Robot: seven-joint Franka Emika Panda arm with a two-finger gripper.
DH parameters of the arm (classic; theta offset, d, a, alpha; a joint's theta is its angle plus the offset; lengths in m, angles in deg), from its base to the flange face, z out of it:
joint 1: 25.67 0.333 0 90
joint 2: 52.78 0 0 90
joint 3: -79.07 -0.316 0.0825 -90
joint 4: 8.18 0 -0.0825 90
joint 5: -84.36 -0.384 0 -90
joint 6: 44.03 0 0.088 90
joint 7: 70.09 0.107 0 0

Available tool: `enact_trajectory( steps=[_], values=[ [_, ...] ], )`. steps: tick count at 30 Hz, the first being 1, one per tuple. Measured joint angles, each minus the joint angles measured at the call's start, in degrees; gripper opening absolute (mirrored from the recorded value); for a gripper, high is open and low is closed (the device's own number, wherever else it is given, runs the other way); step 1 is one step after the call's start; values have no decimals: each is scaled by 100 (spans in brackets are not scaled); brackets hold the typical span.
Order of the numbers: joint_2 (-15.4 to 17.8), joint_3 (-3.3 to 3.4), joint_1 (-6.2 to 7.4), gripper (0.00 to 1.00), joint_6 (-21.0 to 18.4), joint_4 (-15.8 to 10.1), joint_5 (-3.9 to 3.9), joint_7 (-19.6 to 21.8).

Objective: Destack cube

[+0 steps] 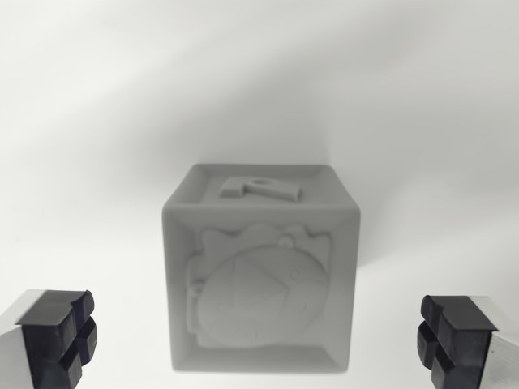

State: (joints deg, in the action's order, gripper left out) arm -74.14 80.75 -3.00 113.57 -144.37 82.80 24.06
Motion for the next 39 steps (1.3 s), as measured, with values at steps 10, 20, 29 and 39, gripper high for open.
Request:
enact_trajectory(
  steps=[10, 20, 29, 39],
  values=[
    [541, 26, 18, 100, -468, -65, 26, 18],
    [1155, 32, 19, 100, -1059, -83, 79, 56],
    [1660, 32, 18, 100, -1624, -18, 108, 81],
    [2086, 32, 18, 100, -2208, 138, 126, 96]
  ],
)
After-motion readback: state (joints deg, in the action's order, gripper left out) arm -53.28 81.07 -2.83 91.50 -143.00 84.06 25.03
